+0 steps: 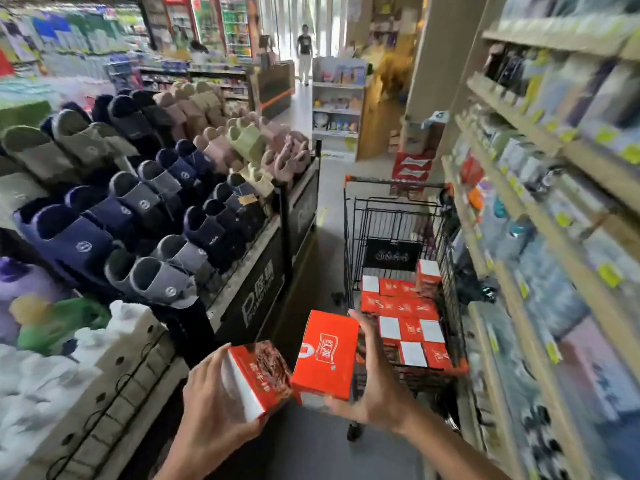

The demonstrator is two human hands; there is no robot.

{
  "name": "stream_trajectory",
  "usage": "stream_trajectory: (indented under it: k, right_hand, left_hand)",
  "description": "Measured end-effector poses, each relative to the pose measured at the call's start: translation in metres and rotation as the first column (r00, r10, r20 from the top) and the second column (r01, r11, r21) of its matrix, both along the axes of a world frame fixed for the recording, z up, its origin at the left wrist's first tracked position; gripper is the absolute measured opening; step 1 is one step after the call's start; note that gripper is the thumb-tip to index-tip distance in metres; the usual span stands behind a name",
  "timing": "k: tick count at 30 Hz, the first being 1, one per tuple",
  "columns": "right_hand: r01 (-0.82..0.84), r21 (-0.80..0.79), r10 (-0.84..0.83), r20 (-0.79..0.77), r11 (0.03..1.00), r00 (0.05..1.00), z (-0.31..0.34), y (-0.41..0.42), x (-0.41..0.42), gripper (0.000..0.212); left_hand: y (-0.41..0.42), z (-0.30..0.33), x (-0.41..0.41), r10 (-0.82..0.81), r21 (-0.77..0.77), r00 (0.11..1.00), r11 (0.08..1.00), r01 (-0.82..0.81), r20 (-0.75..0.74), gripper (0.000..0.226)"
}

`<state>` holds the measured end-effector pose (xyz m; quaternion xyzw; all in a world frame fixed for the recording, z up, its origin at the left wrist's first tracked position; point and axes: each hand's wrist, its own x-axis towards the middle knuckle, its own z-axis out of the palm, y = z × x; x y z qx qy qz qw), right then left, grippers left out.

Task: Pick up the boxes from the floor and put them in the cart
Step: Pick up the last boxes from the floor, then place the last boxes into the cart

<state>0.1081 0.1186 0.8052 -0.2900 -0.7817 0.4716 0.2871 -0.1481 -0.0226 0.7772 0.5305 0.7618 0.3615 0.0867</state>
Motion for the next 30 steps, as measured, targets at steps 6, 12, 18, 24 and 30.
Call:
stream_trajectory:
  k: [6, 12, 18, 24, 30]
  right_hand:
    - [0.238, -0.063, -0.236, 0.028, 0.969, 0.971, 0.003, 0.041, 0.011, 0.123]
    - [0.416, -0.031, -0.411, 0.100, 0.909, 0.906, -0.007, 0.088, 0.035, 0.122]
    - [0.529, -0.045, -0.521, 0.126, 0.847, 0.844, -0.029, 0.140, 0.065, 0.125]
    - [0.550, -0.113, -0.540, 0.106, 0.827, 0.835, -0.054, 0.221, 0.103, 0.120]
    - [0.556, -0.156, -0.538, 0.143, 0.817, 0.831, -0.096, 0.319, 0.138, 0.122]
  left_hand:
    - [0.095, -0.012, -0.011, -0.203, -0.088, 0.979, 0.975, 0.204, 0.018, 0.128]
    - [0.188, -0.017, -0.005, -0.425, -0.112, 0.904, 0.897, 0.428, 0.049, 0.128]
    - [0.275, -0.030, 0.026, -0.542, -0.169, 0.840, 0.825, 0.539, 0.031, 0.129]
    - [0.371, -0.054, 0.068, -0.591, -0.243, 0.807, 0.781, 0.575, 0.009, 0.128]
    - [0.457, -0.090, 0.101, -0.604, -0.390, 0.796, 0.740, 0.548, -0.026, 0.121]
